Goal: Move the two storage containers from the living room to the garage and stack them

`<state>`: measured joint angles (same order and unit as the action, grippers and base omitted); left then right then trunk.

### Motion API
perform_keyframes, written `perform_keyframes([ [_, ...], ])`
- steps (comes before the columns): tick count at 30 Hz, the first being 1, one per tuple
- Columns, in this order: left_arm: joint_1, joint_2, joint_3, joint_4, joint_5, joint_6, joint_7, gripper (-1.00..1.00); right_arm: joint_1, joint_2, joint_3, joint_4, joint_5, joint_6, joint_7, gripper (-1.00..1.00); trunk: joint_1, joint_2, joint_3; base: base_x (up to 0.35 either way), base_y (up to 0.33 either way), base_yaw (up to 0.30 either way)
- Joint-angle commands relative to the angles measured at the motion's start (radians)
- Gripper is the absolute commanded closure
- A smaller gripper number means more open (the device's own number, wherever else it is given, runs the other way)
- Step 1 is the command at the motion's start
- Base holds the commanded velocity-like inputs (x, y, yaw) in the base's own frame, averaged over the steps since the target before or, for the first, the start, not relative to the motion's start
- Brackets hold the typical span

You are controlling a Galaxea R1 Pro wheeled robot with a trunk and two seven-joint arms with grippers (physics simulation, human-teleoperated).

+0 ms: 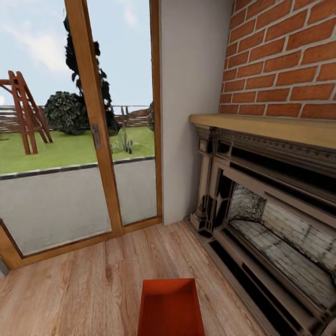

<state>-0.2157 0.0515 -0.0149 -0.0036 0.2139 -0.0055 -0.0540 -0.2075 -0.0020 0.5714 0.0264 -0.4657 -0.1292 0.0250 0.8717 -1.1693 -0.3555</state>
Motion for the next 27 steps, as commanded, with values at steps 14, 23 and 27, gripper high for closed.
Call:
perform_keyframes([
  [14,-0.001,-0.001,-0.002,0.001,0.009,-0.016,-0.004,-1.00,-0.001,0.000,0.008,0.003,-0.010,-0.005,0.003,-1.00,0.000,-0.001,-0.023,0.000,-0.111,0.000],
  [23,-0.001,-0.001,-0.002,0.001,0.009,-0.019,-0.004,-1.00,-0.001,0.000,0.008,0.003,-0.010,-0.005,0.003,-1.00,0.000,-0.001,-0.037,0.000,-0.009,0.000],
  [27,-0.001,-0.001,-0.002,0.001,0.009,-0.019,-0.004,-1.00,-0.001,0.000,0.008,0.003,-0.010,-0.005,0.003,-1.00,0.000,-0.001,-0.043,0.000,0.000,0.000],
])
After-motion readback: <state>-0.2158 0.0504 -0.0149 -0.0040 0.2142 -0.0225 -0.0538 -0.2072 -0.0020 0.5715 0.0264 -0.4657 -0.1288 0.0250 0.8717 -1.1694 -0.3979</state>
